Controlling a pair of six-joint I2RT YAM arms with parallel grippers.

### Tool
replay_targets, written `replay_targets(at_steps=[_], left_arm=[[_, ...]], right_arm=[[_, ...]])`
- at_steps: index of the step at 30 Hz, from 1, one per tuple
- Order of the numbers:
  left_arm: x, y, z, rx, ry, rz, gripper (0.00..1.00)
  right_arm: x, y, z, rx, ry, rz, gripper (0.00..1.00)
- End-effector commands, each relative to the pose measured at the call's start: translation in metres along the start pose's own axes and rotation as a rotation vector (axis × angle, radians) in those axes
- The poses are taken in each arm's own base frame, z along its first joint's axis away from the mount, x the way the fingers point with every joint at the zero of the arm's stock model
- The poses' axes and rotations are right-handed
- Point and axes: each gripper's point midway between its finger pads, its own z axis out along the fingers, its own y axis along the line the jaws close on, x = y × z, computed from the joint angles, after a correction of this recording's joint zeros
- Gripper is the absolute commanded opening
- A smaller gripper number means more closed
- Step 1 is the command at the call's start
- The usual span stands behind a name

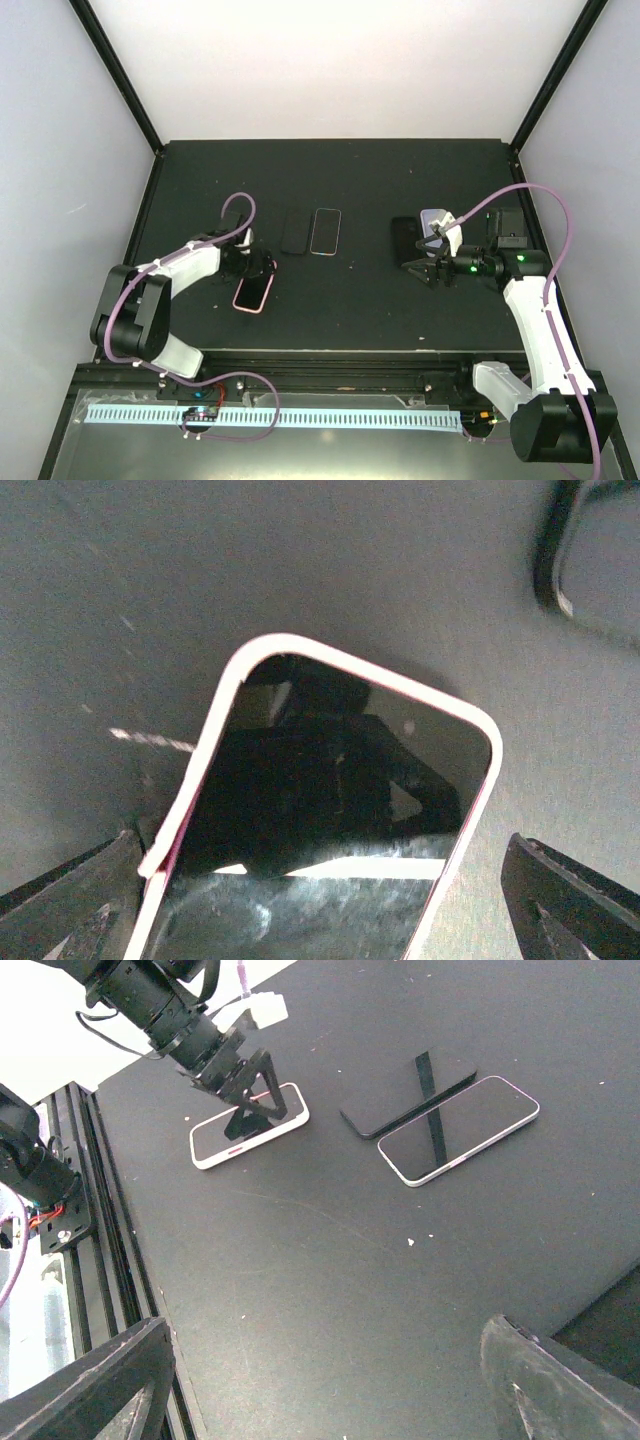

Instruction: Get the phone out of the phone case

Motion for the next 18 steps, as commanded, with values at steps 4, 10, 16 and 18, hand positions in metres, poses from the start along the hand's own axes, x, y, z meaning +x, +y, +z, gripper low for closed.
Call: replay_targets(at_steps=[4,10,16,18], left_arm=[[0.022,-0.005,-0.014,-0.135,0.085,0.235,0.99],[0.038,-0.001,-0.007,-0.215,0.172,0.377,0.99],[0.037,0.007,-0.004,-0.278,0.199,0.422,0.99],[0.035,0.008,-0.003,-0.285,0.205,0.431,0.99]], right_arm=[[-0.004,-0.001,-0.003,0.019,-0.012,-0.043,0.84],[-0.003,-0.001,-0.003,0.015,-0.007,-0.041,0.84],[-0.003,-0.001,-0.003,0.015,-0.008,-0.041,0.84],[-0.003,-0.001,-0.003,0.015,-0.008,-0.039,0.84]])
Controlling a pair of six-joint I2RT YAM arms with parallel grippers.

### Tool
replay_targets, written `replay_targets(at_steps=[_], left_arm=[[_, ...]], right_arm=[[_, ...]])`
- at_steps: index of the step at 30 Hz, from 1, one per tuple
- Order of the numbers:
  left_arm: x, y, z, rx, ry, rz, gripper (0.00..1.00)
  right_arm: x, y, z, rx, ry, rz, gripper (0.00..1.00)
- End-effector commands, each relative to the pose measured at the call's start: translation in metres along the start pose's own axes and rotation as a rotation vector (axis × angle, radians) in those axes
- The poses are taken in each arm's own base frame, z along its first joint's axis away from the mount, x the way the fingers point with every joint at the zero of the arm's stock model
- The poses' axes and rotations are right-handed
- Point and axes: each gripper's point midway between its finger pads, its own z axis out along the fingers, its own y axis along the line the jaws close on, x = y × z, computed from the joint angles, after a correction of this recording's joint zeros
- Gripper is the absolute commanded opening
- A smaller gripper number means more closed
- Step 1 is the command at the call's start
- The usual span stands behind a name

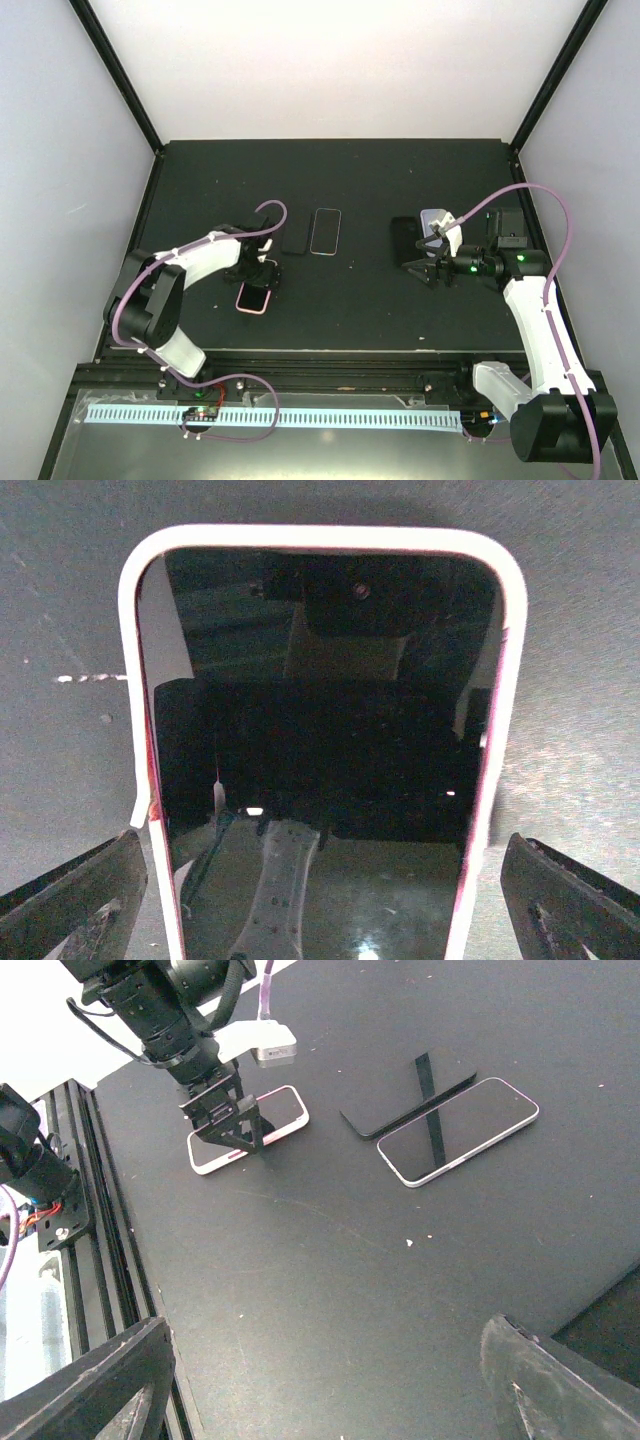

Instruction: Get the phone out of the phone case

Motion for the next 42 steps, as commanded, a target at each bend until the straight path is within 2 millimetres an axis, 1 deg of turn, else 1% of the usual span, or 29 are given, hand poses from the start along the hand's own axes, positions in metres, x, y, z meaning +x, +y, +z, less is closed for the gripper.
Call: replay_targets(at_steps=[1,4,7,9,12,14,16,21,29,37,39,42], left_arm=[[0.004,0.01,0.001,-0.069,0.058,0.054,0.99],[-0.004,0.01,-0.007,-0.082,0.057,0.068,0.99],[-0.018,0.016,-0.019,-0.127,0.012,0.058,0.99],[-0.025,0.012,-0.021,-0.11,-0.005,0.065,0.99],[-0.029,0.001,-0.017,-0.056,0.006,0.088,0.99],[-0.028,-0.002,-0.01,-0.048,0.039,0.098,0.99],[-0.027,0.0,-0.005,-0.064,0.055,0.094,0.99],[-0.025,0.005,0.0,-0.085,0.061,0.067,0.99],[-0.012,0.003,0.016,-0.071,0.126,0.055,0.99],[0.0,-0.002,0.019,-0.039,0.175,0.039,0.99],[0.003,-0.003,0.019,-0.034,0.194,0.035,0.98],[0.006,0.002,0.016,-0.055,0.207,0.023,0.96]], right_arm=[[-0.003,-0.001,-0.002,0.014,-0.007,-0.03,0.84],[-0.003,-0.002,-0.002,0.016,-0.007,-0.028,0.84],[-0.002,-0.002,-0.002,0.014,-0.005,-0.027,0.84],[-0.002,-0.003,-0.002,0.015,-0.004,-0.025,0.84],[-0.002,-0.002,-0.001,0.012,-0.002,-0.024,0.84],[-0.002,-0.002,-0.001,0.012,-0.002,-0.025,0.84],[-0.001,-0.002,-0.002,0.012,-0.002,-0.026,0.84],[-0.001,-0.002,-0.001,0.011,-0.001,-0.027,0.84],[-0.001,-0.002,-0.002,0.015,0.002,-0.032,0.84],[0.0,-0.001,-0.002,0.012,0.004,-0.035,0.83],[0.0,-0.001,-0.002,0.013,0.003,-0.036,0.83],[0.0,-0.001,-0.002,0.011,0.003,-0.039,0.83]])
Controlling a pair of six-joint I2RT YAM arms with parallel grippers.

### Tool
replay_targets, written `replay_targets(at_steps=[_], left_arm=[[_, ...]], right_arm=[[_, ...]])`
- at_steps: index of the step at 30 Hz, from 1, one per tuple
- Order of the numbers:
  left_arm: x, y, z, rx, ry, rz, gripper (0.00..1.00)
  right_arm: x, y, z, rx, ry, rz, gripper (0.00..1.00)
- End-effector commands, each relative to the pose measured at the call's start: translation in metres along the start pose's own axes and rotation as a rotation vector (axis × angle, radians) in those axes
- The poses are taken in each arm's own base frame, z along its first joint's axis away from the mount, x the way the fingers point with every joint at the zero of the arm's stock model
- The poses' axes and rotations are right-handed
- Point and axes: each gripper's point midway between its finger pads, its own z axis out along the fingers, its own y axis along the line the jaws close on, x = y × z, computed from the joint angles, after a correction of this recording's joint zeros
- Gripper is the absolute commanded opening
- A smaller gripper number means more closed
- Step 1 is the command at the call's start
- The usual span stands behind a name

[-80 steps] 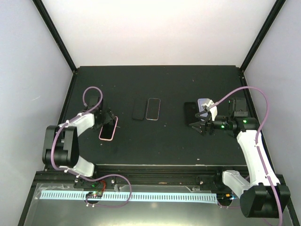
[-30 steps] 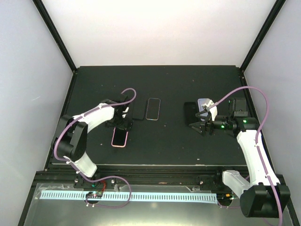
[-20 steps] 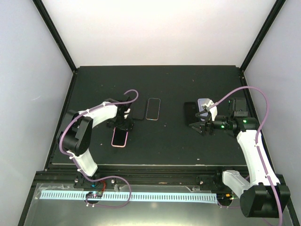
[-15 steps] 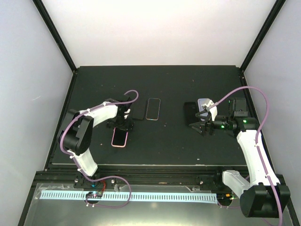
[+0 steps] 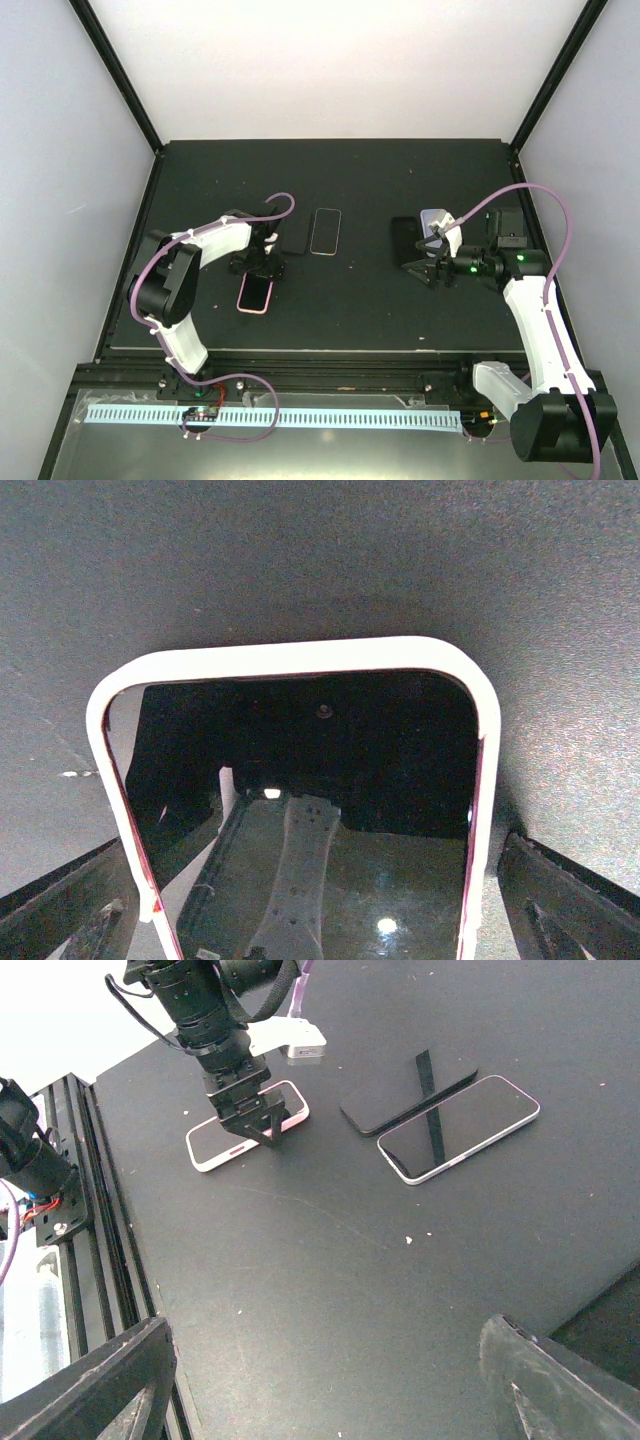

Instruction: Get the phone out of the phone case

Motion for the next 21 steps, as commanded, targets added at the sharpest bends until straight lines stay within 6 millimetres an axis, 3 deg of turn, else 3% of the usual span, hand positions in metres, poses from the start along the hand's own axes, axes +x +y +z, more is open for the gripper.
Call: replay_targets(at_steps=[1,6,13,17,21], left_arm=[[0.02,0.005,0.005,-0.016,0.095,-0.028,0.97],[0.019,0.007,0.003,-0.025,0.099,-0.011,0.93],[0.013,-0.001,-0.011,0.033,0.036,-0.018,0.74],[0.0,-0.023,-0.042,0.122,-0.1,-0.016,0.67],[-0.021,-0.072,-0.096,0.302,-0.31,-0.001,0.63]], right_arm=[[-0.002,-0.001,-0.002,0.013,-0.003,-0.031,0.83],[-0.001,-0.001,-0.001,0.004,-0.001,-0.027,0.81],[-0.001,-0.003,0.0,0.0,-0.002,-0.01,0.8],[0.002,-0.01,0.005,0.002,0.005,0.032,0.79],[0.003,-0.021,0.008,0.028,0.016,0.066,0.78]])
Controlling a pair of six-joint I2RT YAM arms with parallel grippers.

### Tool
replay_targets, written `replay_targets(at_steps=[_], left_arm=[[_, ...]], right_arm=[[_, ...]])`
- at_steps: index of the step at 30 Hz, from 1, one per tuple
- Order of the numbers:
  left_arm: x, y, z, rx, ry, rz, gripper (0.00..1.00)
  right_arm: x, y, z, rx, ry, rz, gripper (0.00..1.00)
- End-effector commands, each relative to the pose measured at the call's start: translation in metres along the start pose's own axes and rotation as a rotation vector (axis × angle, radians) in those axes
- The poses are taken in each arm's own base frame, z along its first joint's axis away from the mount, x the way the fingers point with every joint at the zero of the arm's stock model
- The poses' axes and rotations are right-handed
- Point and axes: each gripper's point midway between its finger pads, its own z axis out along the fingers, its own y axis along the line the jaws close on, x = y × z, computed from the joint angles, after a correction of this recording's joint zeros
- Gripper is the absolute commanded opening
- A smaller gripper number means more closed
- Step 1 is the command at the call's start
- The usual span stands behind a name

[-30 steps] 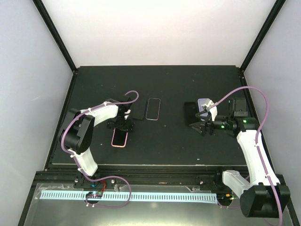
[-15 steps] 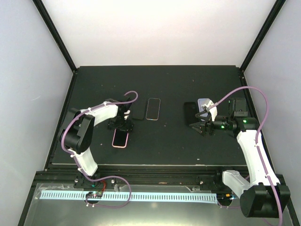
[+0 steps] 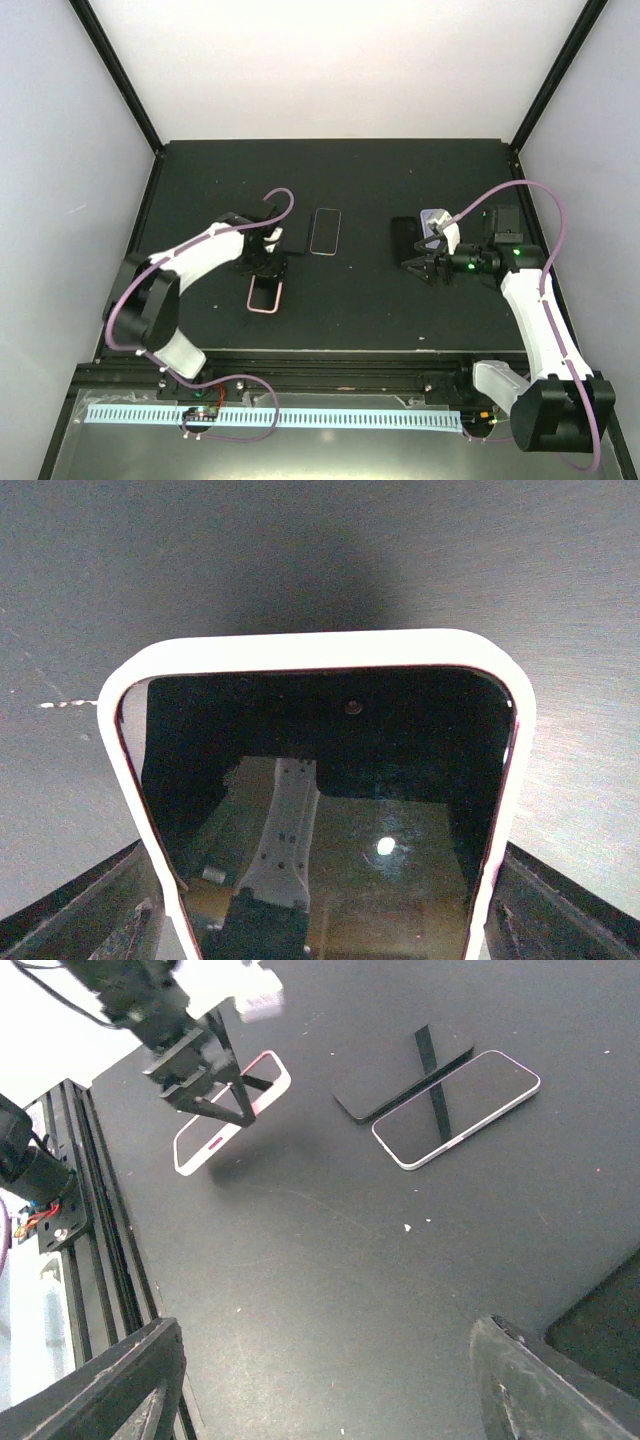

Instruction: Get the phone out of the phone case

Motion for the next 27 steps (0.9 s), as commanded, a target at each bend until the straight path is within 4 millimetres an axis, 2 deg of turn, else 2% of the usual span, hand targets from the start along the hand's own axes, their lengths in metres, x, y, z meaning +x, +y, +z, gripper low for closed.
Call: replay_targets(at_steps=[1,5,10,13,15,18,24,27], left_arm=[[-0.038,-0.07,-0.07,0.261,-0.285,0.01,0.63],[-0.072,-0.117,-0.136,0.427,-0.519,0.02,0.6],[-0.13,-0.154,-0.225,0.627,-0.821,-0.061,0.56],[-0.157,-0.173,-0.262,0.701,-0.931,-0.103,0.55],[-0.163,-0.183,-0.271,0.726,-0.957,-0.127,0.55],[-0.16,-0.194,-0.274,0.779,-0.973,-0.149,0.53],[-0.142,-0.213,-0.268,0.778,-0.949,-0.12,0.52],[-0.13,-0.211,-0.272,0.776,-0.961,-0.132,0.52]], right_arm=[[-0.006,-0.014,0.001,0.039,-0.007,0.022,0.77],[-0.022,-0.016,0.001,0.052,-0.007,0.055,0.76],[-0.047,-0.01,0.004,0.115,-0.005,0.01,0.77],[-0.067,-0.005,0.006,0.144,-0.045,-0.011,0.76],[-0.078,0.0,0.009,0.155,-0.057,-0.019,0.75],[-0.085,0.005,0.016,0.177,-0.059,-0.023,0.73],[-0.096,0.017,0.034,0.196,-0.085,-0.088,0.68],[-0.096,0.018,0.044,0.223,-0.053,-0.101,0.64]])
